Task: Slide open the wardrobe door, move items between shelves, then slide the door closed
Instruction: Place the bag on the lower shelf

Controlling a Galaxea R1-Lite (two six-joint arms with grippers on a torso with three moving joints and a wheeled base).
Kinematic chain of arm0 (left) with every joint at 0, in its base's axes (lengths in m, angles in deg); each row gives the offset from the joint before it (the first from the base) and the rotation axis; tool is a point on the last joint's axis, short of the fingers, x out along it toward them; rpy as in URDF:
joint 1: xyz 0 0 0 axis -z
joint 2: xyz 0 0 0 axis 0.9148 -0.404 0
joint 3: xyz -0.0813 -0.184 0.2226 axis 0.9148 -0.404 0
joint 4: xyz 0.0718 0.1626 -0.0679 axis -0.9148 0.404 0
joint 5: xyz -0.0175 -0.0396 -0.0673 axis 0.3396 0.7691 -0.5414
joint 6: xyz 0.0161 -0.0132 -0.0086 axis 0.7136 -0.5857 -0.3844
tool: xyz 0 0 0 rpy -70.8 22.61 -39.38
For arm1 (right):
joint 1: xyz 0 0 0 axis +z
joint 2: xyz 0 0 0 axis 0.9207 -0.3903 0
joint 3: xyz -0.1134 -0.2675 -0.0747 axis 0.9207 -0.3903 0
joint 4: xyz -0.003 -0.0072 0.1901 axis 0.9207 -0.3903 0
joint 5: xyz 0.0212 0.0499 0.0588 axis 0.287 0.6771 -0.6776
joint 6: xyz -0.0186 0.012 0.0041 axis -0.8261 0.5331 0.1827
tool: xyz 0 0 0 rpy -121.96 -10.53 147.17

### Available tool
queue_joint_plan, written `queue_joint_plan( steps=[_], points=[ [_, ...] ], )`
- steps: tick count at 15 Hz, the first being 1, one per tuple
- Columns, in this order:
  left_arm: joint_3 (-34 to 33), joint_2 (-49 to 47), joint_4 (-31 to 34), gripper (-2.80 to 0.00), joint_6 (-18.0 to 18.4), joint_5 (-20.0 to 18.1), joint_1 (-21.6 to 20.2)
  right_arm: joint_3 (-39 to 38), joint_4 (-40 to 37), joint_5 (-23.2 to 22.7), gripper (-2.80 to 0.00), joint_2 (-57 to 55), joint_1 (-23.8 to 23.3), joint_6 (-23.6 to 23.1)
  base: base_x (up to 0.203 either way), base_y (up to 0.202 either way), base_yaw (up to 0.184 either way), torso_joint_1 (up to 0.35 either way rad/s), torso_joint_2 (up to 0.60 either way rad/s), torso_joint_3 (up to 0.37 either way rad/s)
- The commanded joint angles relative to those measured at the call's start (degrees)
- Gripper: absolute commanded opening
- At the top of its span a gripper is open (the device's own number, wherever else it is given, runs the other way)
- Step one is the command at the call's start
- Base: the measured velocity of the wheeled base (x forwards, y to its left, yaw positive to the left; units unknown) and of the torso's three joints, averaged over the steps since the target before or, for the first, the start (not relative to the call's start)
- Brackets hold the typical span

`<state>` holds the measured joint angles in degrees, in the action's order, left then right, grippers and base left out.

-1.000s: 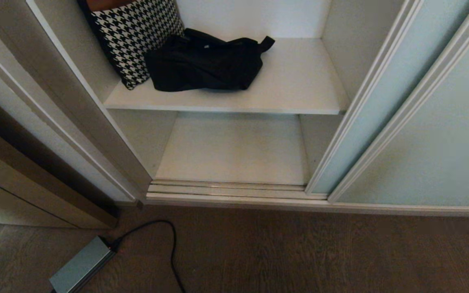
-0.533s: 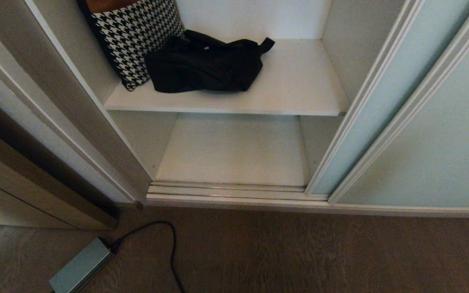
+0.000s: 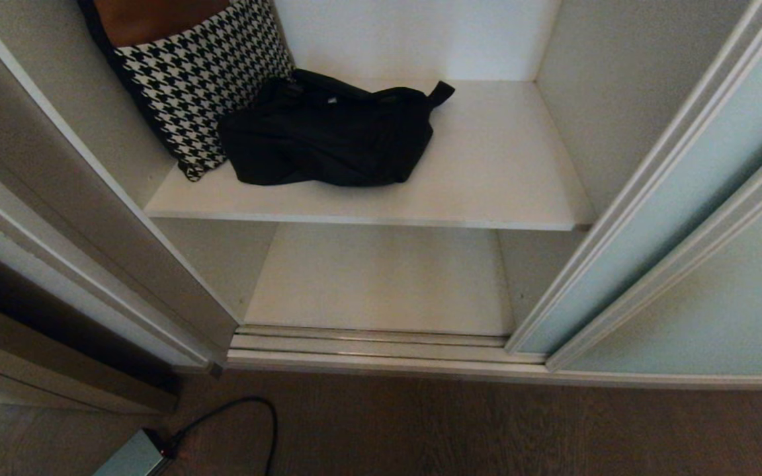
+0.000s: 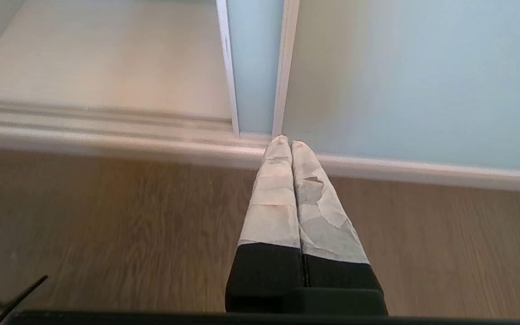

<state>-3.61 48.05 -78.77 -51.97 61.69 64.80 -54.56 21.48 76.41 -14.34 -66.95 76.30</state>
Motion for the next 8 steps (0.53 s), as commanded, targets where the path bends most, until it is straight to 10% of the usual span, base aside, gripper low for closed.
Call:
queue_joint_plan(
  steps=[1,8],
  points=[
    [0.0,-0.25,0.18,-2.8,0.65,-0.04,-0.03,0.0,-0.02,0.0,-2.8,0.01,0.01,0.02,0.148,0.0,0.0,0.007,0.0,0.002],
    [4.75,-0.59,-0.12,-2.8,1.84,0.49,-0.03,-0.08,-0.02,0.0,-2.8,0.01,0.01,0.02,0.0,0.0,0.0,0.0,0.0,0.0]
  ],
)
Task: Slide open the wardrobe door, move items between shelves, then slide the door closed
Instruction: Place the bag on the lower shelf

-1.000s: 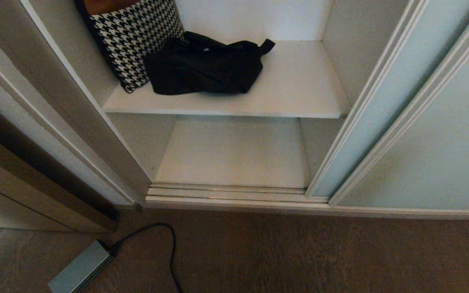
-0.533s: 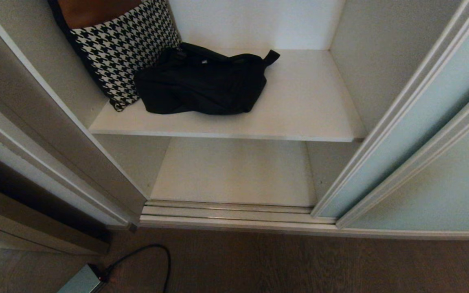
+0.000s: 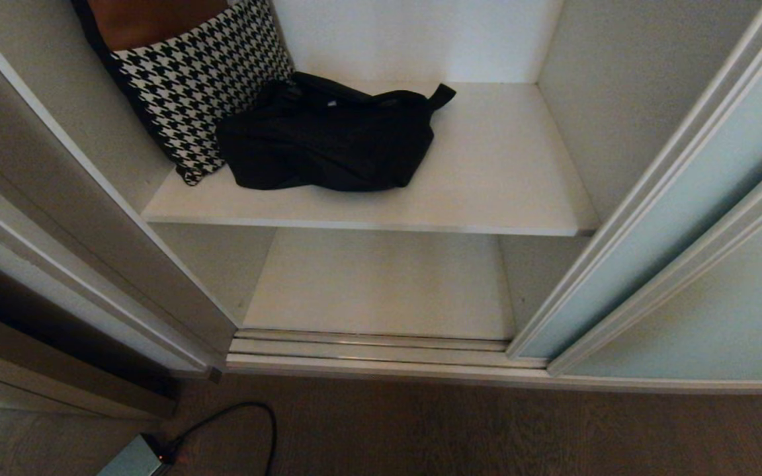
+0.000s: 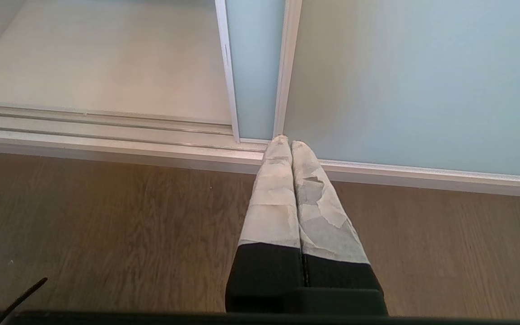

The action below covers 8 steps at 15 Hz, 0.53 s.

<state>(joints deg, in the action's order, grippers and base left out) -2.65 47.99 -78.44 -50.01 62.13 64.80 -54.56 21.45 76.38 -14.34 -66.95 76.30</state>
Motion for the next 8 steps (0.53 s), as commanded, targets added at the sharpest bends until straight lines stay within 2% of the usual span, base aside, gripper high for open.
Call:
queue_joint_plan(
  steps=[1,3,5,8],
  points=[
    [8.86,-1.12,0.0,-2.8,-0.14,0.02,-0.03,0.0,0.01,0.02,-2.8,0.02,0.01,0.02,0.0,0.0,0.0,0.0,0.0,0.0],
    [20.99,-4.94,0.69,-2.8,-0.21,-0.12,-0.03,0.0,0.01,0.02,-2.8,0.04,0.01,0.02,0.0,0.0,0.0,0.0,0.0,0.0],
    [35.01,-15.51,1.29,-2.8,-1.94,0.08,-0.01,0.0,0.01,0.02,-2.8,0.01,0.01,0.02,0.0,0.0,0.0,0.0,0.0,0.0],
    [62.45,-34.61,7.09,-2.8,-10.11,0.38,-0.01,-0.04,0.01,0.02,-2.8,0.01,0.01,0.02,0.0,0.0,0.0,0.0,0.0,0.0]
  ],
)
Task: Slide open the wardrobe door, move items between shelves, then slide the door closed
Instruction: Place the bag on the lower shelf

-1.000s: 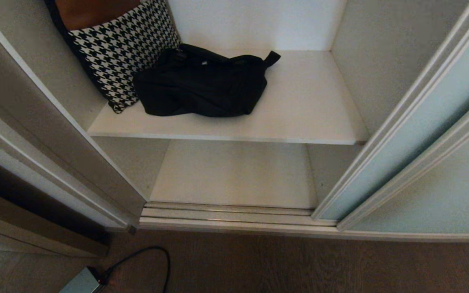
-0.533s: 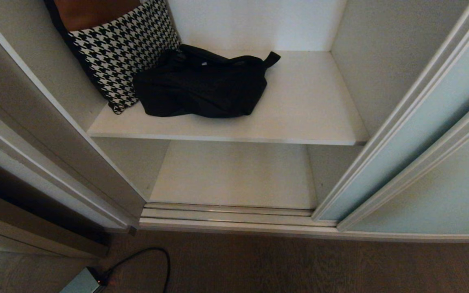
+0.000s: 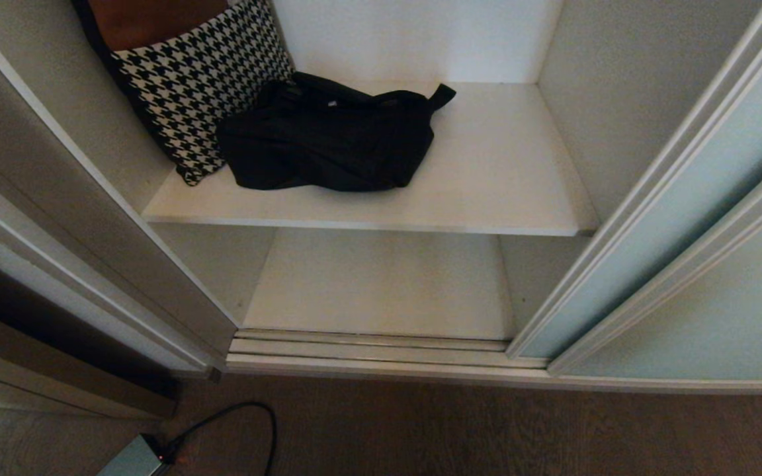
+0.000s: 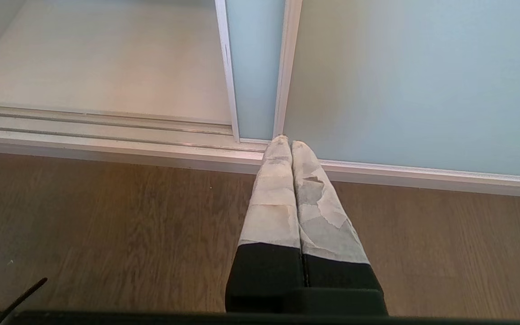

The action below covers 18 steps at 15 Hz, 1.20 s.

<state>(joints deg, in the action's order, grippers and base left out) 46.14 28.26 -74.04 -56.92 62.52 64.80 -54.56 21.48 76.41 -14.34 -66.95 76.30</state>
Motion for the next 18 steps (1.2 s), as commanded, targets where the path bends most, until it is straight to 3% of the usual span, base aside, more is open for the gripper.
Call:
queue_joint_plan(
  steps=[1,3,5,9,11,13,14,18],
  points=[
    [23.09,-22.47,6.19,-2.8,-6.75,-0.24,0.0,0.0,-0.02,0.0,-2.8,0.01,0.01,0.02,0.0,0.0,0.0,0.0,0.0,0.0],
    [38.95,-37.15,13.7,-2.8,-15.14,-2.26,0.04,0.0,-0.02,0.0,-2.8,0.01,0.01,0.02,0.0,0.0,0.0,0.0,0.0,0.0],
    [49.16,-49.36,20.33,-2.8,-23.32,-4.43,0.64,0.0,-0.02,0.0,-2.8,0.01,0.01,0.02,0.0,0.0,0.0,0.0,0.0,0.0],
    [56.18,-68.18,24.4,-2.8,-35.45,-6.46,4.82,-0.02,-0.02,0.0,-2.8,0.01,0.01,0.02,0.0,0.0,0.0,0.0,0.0,0.0],
    [59.04,-75.95,23.9,-2.8,-39.18,-6.72,7.92,-0.06,-0.02,-0.06,-2.8,0.01,0.01,0.02,0.0,0.0,0.0,0.0,0.0,0.0],
    [60.82,-82.87,18.81,-2.8,-41.06,-6.45,11.11,0.0,-0.02,0.0,-2.8,0.01,0.01,0.02,0.0,0.0,0.0,0.0,0.0,0.0],
    [61.22,-85.34,15.65,0.0,-41.5,-6.23,12.36,0.0,-0.02,0.0,-2.8,0.01,0.01,0.02,0.0,0.0,0.0,0.0,0.0,0.0],
    [61.52,-90.56,9.57,0.0,-41.42,-5.16,13.81,-0.04,-0.02,0.0,-2.8,0.01,0.01,0.02,0.0,0.0,0.0,0.0,0.0,0.0]
  ],
)
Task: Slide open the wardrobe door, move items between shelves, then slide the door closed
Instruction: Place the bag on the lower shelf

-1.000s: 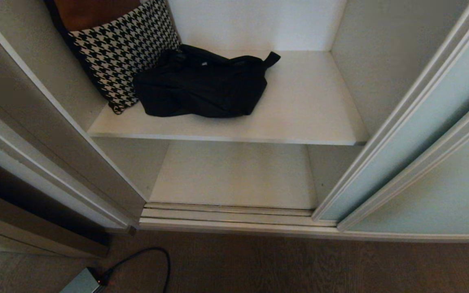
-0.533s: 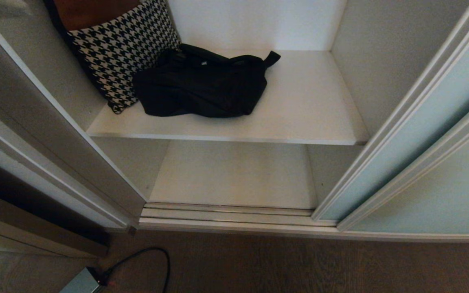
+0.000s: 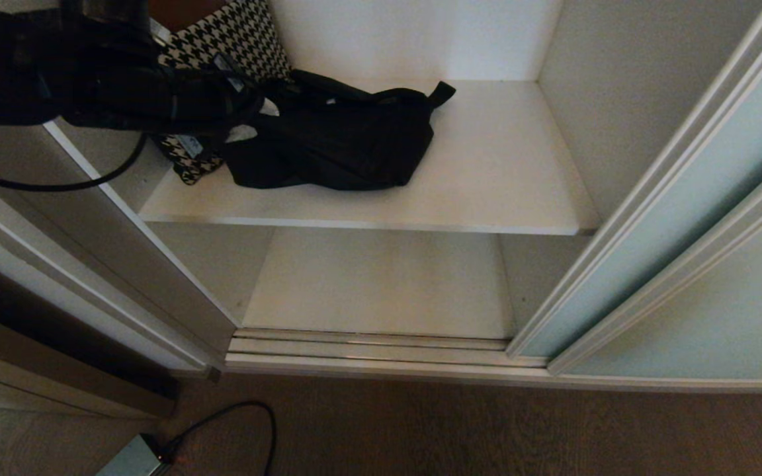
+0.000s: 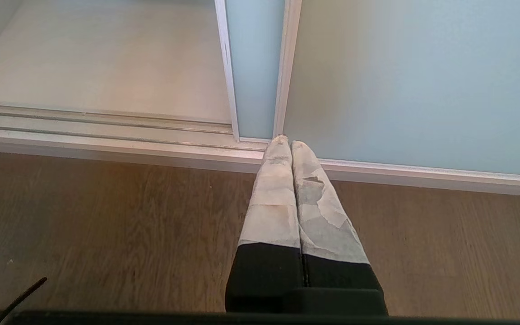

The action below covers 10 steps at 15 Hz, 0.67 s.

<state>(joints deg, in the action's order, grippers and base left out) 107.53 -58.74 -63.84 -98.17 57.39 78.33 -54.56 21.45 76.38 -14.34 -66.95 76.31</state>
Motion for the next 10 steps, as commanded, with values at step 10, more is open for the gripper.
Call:
queue_joint_plan(
  steps=[10],
  points=[
    [0.13,-9.63,-12.04,0.0,-1.87,-0.01,0.31,0.0,0.01,0.02,-2.8,0.01,0.01,0.01,0.0,0.0,0.0,0.0,0.0,0.0]
  ],
)
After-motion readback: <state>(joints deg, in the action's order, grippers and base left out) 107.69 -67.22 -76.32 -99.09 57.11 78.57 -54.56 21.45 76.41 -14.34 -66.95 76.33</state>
